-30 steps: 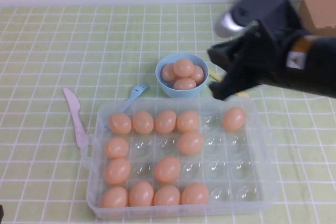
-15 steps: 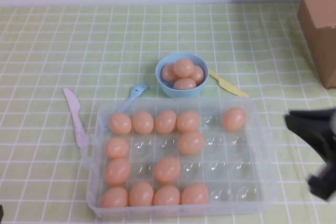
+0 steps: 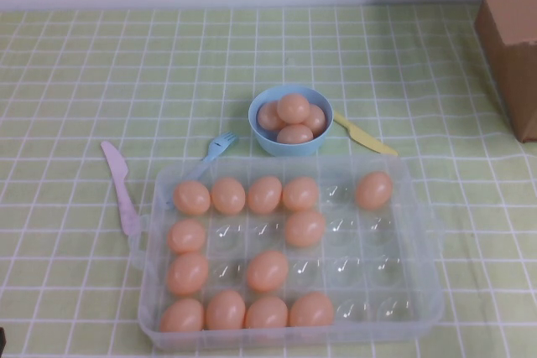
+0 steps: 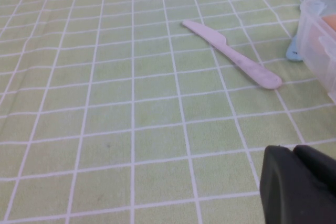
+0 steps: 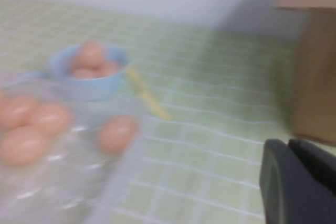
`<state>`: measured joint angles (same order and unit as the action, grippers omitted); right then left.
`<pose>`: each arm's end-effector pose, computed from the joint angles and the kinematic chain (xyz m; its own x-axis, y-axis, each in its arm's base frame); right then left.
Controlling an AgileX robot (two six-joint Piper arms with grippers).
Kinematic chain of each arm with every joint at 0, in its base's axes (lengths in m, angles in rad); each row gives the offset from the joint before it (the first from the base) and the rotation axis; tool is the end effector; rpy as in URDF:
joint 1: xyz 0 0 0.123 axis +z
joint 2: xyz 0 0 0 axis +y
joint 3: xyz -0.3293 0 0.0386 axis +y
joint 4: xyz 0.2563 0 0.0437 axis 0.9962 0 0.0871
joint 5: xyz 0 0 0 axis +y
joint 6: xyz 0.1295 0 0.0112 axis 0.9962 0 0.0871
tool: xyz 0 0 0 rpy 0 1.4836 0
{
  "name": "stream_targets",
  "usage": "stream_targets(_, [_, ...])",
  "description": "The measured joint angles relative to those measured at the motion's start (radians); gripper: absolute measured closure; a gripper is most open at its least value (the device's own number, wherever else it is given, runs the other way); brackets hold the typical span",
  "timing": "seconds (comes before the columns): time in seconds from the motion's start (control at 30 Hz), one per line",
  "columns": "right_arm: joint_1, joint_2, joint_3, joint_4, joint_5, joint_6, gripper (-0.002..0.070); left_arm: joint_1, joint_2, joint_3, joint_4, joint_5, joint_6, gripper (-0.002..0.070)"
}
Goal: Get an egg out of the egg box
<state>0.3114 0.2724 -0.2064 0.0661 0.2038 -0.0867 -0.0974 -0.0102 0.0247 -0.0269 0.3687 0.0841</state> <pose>0.0753 0.0261 0.2518 -0.1654 -0.0763 -0.9833 -0.3226 0.9463 -0.0192 0.0512 -0.0063 0.1602 -0.2834 0.0869 -0.9550 0.1234 0.9909 0.0536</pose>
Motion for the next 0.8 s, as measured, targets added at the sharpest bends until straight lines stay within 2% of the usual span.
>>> stream_targets(0.17, [-0.233, -0.118, 0.087, 0.000, -0.023, 0.003, 0.0694, 0.000, 0.000, 0.000, 0.000, 0.000, 0.000, 0.0680])
stream_targets(0.27, [-0.324, -0.183, 0.135, 0.022, -0.023, 0.003, 0.0694, 0.000, 0.000, 0.000, 0.000, 0.000, 0.000, 0.0680])
stream_targets(0.4, [-0.366, -0.219, 0.177, 0.043, -0.017, 0.006, 0.0694, 0.000, 0.000, 0.000, 0.000, 0.000, 0.000, 0.0680])
stream_targets(0.67, [-0.371, -0.222, 0.231, 0.067, -0.004, 0.006, 0.0694, 0.000, 0.000, 0.000, 0.000, 0.000, 0.000, 0.0680])
stream_targets(0.8, [-0.371, -0.249, 0.231, 0.065, 0.062, 0.008, 0.0694, 0.000, 0.000, 0.000, 0.000, 0.000, 0.000, 0.0680])
